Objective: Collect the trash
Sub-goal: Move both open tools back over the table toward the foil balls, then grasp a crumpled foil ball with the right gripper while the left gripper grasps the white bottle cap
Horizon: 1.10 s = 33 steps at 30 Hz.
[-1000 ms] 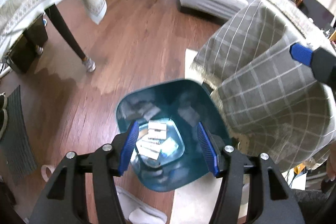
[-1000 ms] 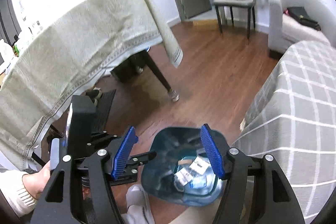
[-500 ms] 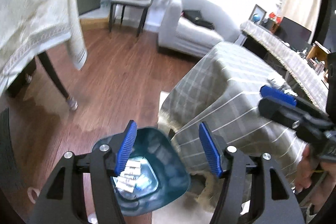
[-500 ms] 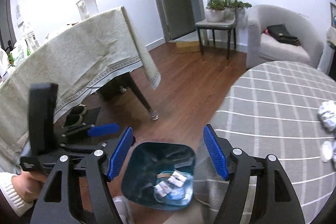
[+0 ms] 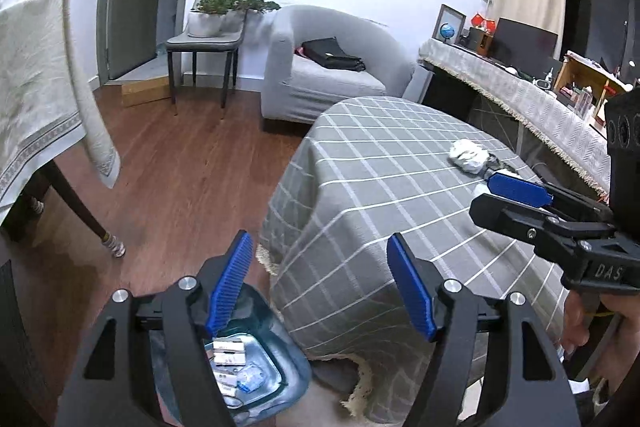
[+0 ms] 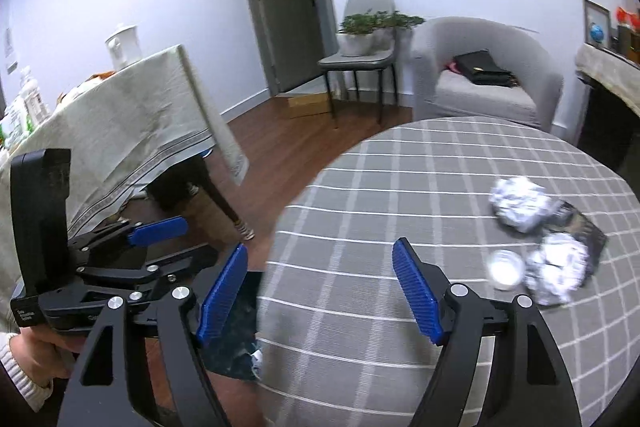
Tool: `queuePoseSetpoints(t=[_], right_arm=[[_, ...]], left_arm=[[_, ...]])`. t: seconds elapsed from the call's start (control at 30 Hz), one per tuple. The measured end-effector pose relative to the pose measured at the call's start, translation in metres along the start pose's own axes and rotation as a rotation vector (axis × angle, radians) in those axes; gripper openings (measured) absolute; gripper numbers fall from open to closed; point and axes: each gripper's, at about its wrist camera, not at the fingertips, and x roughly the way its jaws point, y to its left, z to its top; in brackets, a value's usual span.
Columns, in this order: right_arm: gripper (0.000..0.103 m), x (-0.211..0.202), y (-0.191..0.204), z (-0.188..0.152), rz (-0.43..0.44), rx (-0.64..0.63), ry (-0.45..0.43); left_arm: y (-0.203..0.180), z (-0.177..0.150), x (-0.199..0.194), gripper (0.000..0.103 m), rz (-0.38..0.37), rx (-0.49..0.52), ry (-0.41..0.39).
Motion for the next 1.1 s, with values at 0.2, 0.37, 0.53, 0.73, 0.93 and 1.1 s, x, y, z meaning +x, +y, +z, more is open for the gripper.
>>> queuePoseSetpoints(t=[0.2,0.37,0.53,0.73,0.93,1.1], right_arm=[[0.076,-0.016,-0.037,-0.003,-0.054,0.043,-0.013],[0.076,-0.027,-0.068,-0.001,-0.080,0.111,-0.018],[0.076,-0.027,-0.090,-0.002,-0.116,0.145,-0.002],[0.076,-0.022,-0.115,-0.005,-0.162,0.172,0.035],[0.076,-0.019,-0.136,-0.010,-0.190,0.218,0.085],[0.076,-0.011,-0.150,-0.013,-0.183,0.235,0.120]], left_arm=[[-0.022,0.009,0.010,0.073,-0.009,0.028,-0.014],[-0.045,0.018,0.015,0.072,-0.031,0.076,-0.032],[-0.073,0.025,0.022,0.072,-0.067,0.140,-0.037],[-0.091,0.030,0.043,0.070,-0.094,0.167,0.005],[-0.098,0.035,0.062,0.065,-0.139,0.157,0.064],[-0.108,0.033,0.080,0.064,-0.159,0.185,0.110]])
